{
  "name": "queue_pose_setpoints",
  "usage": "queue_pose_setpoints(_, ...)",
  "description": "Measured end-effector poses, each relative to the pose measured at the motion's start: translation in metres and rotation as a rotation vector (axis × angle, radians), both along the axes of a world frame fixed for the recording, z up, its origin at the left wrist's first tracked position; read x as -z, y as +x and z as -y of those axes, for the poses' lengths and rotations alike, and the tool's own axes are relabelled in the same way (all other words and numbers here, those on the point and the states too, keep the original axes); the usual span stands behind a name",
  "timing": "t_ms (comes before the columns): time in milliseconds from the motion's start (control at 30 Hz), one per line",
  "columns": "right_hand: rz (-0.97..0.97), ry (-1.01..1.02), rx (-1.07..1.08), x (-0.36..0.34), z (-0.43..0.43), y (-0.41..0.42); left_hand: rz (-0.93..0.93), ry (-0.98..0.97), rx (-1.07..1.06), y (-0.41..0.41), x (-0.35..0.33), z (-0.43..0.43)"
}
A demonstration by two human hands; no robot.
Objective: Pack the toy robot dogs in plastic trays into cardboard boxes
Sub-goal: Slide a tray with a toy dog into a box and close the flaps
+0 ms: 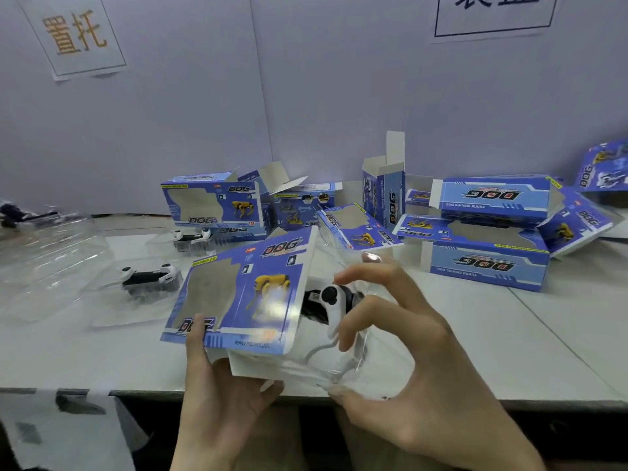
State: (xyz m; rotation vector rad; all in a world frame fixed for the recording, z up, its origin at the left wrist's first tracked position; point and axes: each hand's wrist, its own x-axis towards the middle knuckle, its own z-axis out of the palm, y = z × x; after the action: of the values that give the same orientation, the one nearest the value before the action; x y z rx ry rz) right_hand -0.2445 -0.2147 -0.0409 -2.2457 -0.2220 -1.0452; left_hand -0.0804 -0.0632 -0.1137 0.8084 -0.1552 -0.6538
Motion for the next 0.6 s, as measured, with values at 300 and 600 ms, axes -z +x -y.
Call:
queue_pose_setpoints(300, -0.044, 0.065, -0.018, 0.007, 0.009, -0.004, 0.049, 0.056, 0.012, -0.005, 0.002, 0.005)
queue_pose_setpoints(600, 0.006, 0.086, -0.064, 0.006, 0.007, -0.003, 0.004, -0.001, -0.098, 0.002, 0.001, 0.001)
